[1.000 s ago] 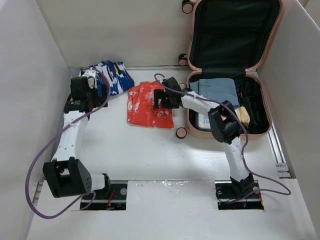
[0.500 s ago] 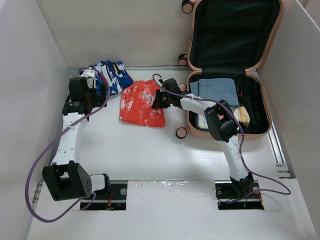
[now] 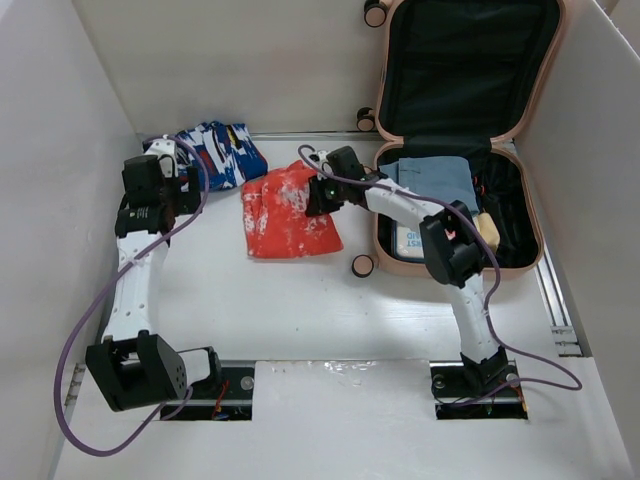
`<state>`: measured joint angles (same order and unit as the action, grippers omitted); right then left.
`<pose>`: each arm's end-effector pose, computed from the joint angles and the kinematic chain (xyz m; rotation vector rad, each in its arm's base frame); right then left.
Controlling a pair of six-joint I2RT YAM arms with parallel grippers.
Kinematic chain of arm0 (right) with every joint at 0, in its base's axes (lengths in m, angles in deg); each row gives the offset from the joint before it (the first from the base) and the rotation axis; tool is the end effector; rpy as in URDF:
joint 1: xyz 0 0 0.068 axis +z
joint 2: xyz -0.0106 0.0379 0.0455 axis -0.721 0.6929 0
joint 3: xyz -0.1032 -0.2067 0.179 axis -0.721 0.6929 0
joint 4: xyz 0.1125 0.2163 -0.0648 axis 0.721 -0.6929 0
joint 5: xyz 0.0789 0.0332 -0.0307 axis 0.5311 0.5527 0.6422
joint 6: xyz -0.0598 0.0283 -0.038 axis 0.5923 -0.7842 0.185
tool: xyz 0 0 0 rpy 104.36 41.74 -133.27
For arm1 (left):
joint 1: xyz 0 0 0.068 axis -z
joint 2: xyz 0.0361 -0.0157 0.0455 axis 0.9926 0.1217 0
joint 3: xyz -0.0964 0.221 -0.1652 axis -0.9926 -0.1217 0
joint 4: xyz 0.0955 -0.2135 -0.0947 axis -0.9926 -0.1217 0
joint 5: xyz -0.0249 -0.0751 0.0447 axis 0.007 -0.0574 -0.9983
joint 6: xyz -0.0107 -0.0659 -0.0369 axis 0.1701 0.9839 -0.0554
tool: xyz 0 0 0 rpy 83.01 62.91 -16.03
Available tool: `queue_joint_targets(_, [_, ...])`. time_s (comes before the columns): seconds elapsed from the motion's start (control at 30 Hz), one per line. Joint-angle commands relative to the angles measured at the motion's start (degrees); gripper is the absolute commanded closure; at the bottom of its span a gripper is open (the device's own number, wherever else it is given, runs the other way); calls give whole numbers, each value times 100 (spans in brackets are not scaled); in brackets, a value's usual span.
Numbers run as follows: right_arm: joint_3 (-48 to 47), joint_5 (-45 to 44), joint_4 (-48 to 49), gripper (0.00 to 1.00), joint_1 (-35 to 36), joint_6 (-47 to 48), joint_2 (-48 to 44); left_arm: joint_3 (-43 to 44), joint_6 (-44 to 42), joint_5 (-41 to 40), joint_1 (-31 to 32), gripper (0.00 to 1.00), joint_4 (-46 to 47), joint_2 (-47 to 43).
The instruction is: Pack the luggage
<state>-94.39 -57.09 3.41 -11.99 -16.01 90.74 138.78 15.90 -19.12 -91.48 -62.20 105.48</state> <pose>0.4337 0.3195 0.1898 -0.5888 2.3375 0.7939 0.2827 0.0449 0.3640 0.0019 2.0256 0.2465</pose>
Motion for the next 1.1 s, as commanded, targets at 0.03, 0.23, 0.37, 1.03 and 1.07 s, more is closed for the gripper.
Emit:
queue_joint_targets(0.03, [-831, 716, -433, 100, -58, 468, -596, 14, 5, -2, -67, 0, 192, -147])
queue_joint_targets(0.23, [-1682, 787, -1021, 100, -110, 468, -596, 136, 5, 50, -67, 0, 192, -85])
queue_joint_targets(0.37, [-2281, 664, -1303, 100, -242, 529, -543, 137, 5, 50, -67, 0, 192, -32])
queue_joint_targets(1.03, [664, 2334, -2596, 100, -3807, 1961, -3178, 857, 110, 244, -67, 0, 25, 978])
queue_joint_targets(1.07, [1028, 2464, -2596, 100, -4046, 2049, -3484, 997, 110, 305, -67, 0, 25, 1118])
